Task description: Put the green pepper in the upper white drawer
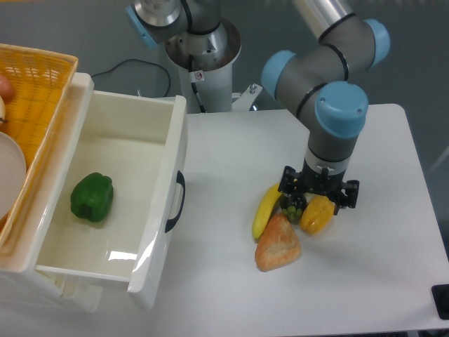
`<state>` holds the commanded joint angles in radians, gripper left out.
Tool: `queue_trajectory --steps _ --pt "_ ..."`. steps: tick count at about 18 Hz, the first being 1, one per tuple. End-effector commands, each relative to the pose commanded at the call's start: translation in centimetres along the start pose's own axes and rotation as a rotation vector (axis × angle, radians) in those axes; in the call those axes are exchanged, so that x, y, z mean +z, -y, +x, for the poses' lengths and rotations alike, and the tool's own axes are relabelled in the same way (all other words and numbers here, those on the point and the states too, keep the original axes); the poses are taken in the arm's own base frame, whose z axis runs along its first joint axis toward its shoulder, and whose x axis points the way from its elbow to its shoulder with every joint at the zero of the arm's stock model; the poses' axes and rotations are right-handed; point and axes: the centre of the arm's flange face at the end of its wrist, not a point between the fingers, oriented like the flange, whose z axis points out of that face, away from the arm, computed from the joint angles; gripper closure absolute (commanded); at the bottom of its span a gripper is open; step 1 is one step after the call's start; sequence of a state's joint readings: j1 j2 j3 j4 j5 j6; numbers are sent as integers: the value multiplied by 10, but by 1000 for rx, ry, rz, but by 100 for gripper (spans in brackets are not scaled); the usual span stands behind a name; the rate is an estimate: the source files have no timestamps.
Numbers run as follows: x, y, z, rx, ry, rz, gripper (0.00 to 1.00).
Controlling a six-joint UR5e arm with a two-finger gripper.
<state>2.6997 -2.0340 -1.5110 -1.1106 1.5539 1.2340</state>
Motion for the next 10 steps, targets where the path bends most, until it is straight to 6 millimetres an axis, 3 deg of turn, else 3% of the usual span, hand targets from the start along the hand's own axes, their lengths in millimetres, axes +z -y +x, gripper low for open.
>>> queue_trajectory --steps 4,10 --pt "22 -30 -24 153 -27 -9 0" --pt "38 -41 -34 200 -31 -12 0"
